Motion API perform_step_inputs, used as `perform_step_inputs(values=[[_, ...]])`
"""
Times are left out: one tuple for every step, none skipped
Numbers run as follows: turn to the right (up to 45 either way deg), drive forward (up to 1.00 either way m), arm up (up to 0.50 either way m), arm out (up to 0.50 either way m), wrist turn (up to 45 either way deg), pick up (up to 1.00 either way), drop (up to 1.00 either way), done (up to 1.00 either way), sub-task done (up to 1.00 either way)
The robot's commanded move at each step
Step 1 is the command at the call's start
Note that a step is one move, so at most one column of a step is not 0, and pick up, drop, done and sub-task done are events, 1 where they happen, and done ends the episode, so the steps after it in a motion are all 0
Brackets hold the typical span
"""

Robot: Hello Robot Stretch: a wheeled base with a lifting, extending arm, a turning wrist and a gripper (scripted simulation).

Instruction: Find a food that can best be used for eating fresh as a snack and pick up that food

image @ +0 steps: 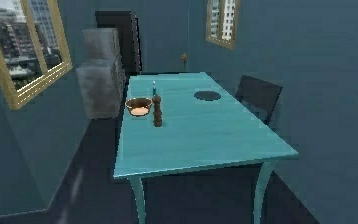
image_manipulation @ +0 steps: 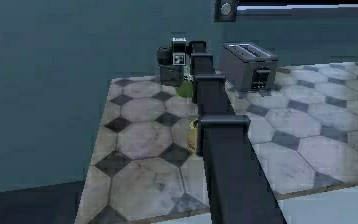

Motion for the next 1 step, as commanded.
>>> perform_step_inputs(values=[[0.0, 0.0, 0.0, 0.0, 0.0, 0.0, 0.0, 1.0, 0.0]])
